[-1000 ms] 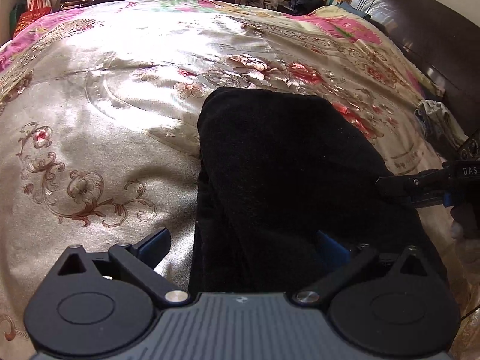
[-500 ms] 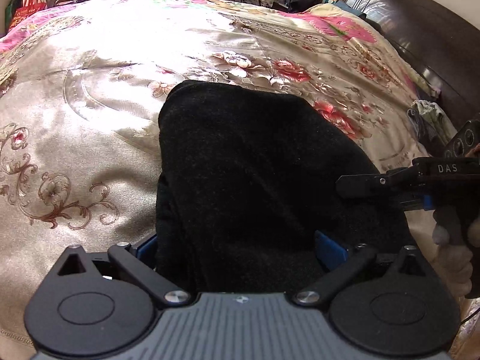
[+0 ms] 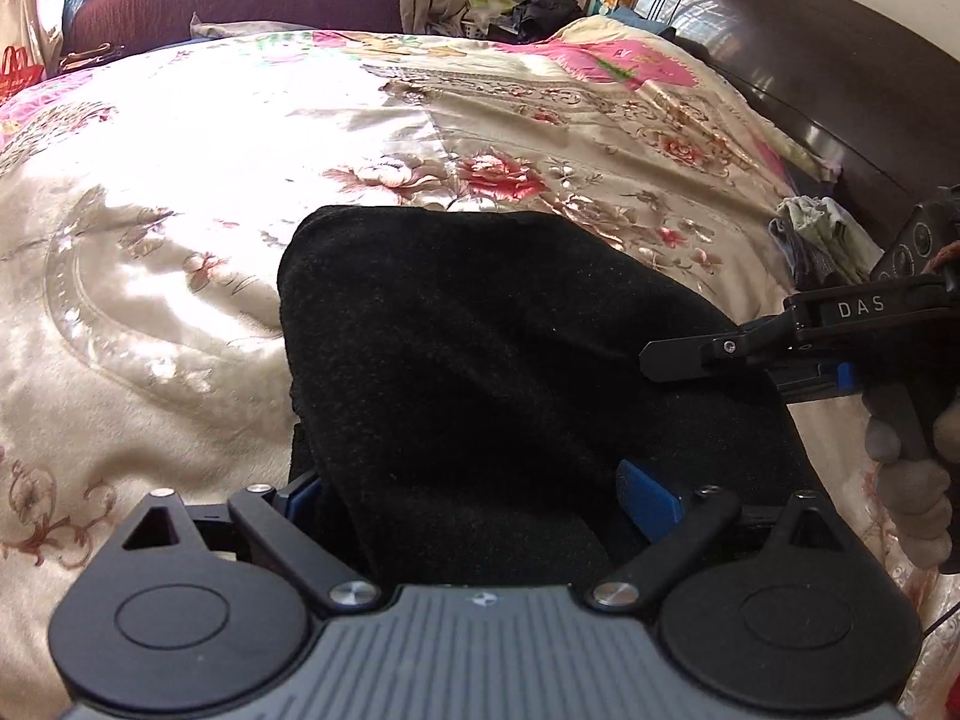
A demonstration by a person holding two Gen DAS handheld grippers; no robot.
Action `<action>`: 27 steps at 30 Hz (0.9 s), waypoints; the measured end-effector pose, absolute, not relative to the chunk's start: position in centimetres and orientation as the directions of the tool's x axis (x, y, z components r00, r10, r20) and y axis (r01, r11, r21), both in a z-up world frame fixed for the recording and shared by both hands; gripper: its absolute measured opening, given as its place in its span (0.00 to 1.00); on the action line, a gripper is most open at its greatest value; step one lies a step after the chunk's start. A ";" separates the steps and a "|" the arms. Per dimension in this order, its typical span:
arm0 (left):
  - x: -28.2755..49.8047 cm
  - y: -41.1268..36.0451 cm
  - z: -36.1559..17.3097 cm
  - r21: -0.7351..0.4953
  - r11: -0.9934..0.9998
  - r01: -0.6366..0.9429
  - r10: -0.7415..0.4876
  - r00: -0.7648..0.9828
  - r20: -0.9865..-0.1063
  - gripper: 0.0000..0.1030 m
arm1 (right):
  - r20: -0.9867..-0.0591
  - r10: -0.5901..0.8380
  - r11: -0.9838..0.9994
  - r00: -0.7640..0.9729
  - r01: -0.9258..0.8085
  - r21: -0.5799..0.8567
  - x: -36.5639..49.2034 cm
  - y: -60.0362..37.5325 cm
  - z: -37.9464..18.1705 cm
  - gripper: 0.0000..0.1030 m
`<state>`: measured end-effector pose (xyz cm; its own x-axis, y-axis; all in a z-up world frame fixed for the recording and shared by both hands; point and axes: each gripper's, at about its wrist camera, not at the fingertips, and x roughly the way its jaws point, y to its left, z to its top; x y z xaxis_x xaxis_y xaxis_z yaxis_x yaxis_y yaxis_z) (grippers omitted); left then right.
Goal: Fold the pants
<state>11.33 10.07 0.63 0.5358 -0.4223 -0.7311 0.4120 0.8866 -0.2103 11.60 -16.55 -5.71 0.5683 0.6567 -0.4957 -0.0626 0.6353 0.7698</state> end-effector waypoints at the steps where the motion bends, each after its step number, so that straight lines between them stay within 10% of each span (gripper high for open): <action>1: 11.9 9.7 0.6 -0.211 0.884 0.417 -0.427 0.537 -0.727 1.00 | -0.503 0.642 0.650 0.579 -0.063 0.757 12.0 -17.1 -5.5 0.33; 27: 15.0 0.6 0.9 0.097 0.922 0.374 -0.179 0.636 -0.751 1.00 | -0.590 0.396 0.874 0.704 -0.091 0.478 8.4 -18.6 -0.7 0.47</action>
<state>14.95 0.58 0.90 0.6362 -0.1788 -0.7506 0.3737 0.9225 0.0970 8.42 -18.59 -0.70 0.7037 0.3962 -0.5897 -0.0913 0.8736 0.4779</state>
